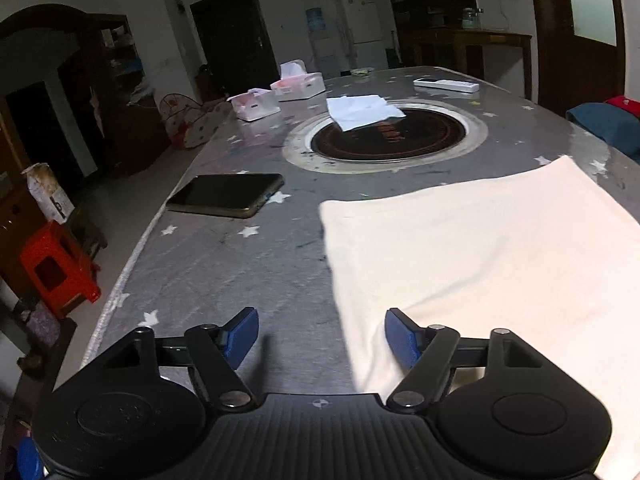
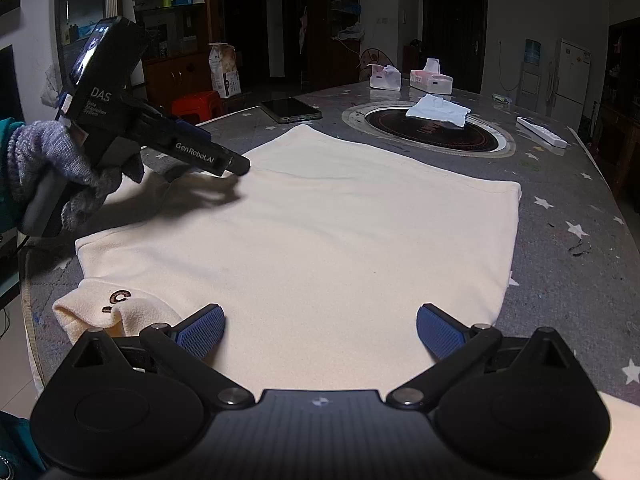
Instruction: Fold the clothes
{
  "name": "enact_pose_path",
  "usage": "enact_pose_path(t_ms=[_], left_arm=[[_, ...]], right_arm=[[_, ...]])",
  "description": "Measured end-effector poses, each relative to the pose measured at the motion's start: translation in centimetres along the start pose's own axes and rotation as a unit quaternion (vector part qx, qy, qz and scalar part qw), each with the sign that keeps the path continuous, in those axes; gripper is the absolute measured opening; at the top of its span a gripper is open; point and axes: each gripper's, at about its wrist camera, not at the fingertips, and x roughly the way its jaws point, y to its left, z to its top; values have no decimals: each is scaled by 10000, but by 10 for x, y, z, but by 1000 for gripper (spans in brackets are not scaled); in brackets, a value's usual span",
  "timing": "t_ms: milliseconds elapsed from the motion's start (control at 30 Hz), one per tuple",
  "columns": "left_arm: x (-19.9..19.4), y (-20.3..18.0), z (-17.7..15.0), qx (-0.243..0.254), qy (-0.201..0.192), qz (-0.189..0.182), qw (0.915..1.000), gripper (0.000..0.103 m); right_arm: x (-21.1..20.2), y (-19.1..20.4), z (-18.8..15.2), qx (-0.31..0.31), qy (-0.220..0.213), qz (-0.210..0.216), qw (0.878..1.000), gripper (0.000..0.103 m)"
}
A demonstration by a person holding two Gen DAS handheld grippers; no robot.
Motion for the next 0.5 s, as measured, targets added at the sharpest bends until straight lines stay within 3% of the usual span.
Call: enact_pose_path(t_ms=[100, 333, 500], left_arm=[[4, 0, 2, 55, -11, 54, 10000, 85], [10, -2, 10, 141, -64, 38, 9999, 86], [24, 10, 16, -103, 38, 232, 9997, 86]], right_arm=[[0, 0, 0, 0, 0, 1, 10000, 103], [0, 0, 0, 2, -1, 4, 10000, 103], [0, 0, 0, 4, -1, 5, 10000, 103]])
